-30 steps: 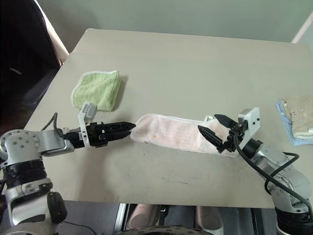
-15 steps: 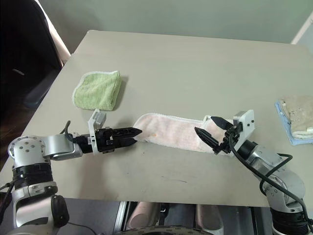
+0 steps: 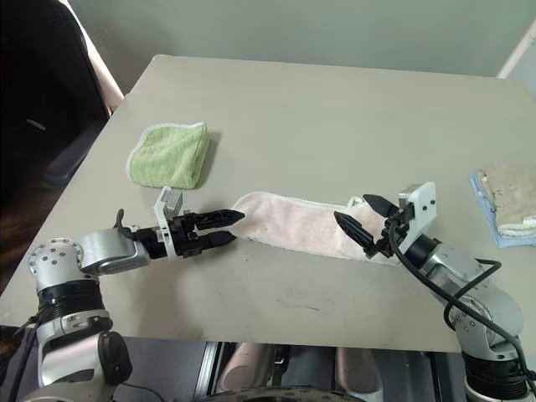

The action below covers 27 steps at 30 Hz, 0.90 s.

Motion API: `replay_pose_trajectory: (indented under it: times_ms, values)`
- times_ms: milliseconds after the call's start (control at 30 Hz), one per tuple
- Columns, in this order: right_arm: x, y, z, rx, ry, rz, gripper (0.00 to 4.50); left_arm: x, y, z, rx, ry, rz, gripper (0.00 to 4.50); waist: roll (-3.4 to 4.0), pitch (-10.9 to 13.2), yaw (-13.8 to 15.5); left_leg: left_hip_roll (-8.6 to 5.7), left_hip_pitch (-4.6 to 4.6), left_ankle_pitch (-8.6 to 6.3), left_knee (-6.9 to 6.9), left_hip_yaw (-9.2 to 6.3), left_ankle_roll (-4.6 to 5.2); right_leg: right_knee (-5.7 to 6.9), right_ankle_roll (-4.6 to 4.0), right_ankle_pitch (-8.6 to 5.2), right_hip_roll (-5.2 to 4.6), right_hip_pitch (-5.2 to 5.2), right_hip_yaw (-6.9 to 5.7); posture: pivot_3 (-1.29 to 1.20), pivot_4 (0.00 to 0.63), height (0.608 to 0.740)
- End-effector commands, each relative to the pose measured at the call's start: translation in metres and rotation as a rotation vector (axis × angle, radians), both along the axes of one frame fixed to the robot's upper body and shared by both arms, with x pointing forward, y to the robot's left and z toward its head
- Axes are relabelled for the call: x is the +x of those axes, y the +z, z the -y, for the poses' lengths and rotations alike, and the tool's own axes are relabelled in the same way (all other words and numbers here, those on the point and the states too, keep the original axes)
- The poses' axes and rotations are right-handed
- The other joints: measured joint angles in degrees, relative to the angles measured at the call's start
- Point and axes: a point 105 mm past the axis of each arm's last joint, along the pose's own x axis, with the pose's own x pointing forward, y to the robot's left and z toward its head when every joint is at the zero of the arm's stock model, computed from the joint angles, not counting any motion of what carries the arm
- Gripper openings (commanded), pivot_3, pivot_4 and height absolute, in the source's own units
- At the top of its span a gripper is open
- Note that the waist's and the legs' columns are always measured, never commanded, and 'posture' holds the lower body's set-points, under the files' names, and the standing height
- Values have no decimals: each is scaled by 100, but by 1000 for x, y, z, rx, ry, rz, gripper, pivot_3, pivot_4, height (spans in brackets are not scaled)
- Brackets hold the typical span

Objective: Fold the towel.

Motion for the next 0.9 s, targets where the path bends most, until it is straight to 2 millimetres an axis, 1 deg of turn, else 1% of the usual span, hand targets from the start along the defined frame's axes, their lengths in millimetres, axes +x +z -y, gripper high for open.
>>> replay_pose_trajectory:
  times_ms: [33,167,233,333,500,567,633,733,800,900]
  values:
    - [-1,13,0,4,-6,50,4500,3,5,-2,4,16,18,3244,0,0,-5,1,0,-3,0,0,-2,0,-2,-2,1,-2,0,0,150,728]
    - [-1,12,0,0,-8,46,4500,5,11,2,-20,8,35,1775,-1,1,-5,1,-14,-3,-6,0,-17,1,-3,-14,7,-19,-5,0,150,728]
    - [-1,13,-1,1,-8,46,4500,5,12,2,-22,9,35,1036,-3,1,-2,0,-17,21,-5,1,-61,9,-15,-21,7,-23,-8,0,150,728]
    - [-2,12,-1,0,-9,42,4500,5,18,2,-45,10,51,15,-6,4,1,-2,-17,18,-4,3,-56,23,-24,-34,6,-25,-9,0,150,728]
    - [-4,12,0,2,-4,39,4500,9,26,1,-51,15,79,15,-11,7,1,-1,-16,6,-4,2,-71,31,-26,-49,7,-28,-12,0,150,728]
    - [-6,13,1,4,3,37,4500,11,36,2,-69,10,117,15,-16,10,1,0,-16,7,-4,1,-70,31,-24,-52,8,-29,-14,0,150,728]
    - [-8,16,3,6,5,38,4500,10,58,8,-139,-33,193,15,-21,13,4,-1,-17,7,-4,1,-70,32,-22,-54,8,-28,-15,0,150,728]
    - [-9,20,10,11,-15,45,4500,11,77,18,-193,-77,258,15,-26,15,15,-3,-21,3,-2,1,-75,32,-23,-53,6,-27,-16,0,150,728]
    - [-9,21,16,4,-37,48,4500,10,84,27,-200,-120,284,15,-26,16,16,-3,-20,3,0,2,-75,32,-24,-52,6,-26,-16,0,150,728]
    - [-11,23,23,-1,-71,53,4500,9,92,47,-196,-193,305,15,-27,16,12,-2,-20,2,1,2,-75,32,-24,-52,6,-25,-17,0,150,728]
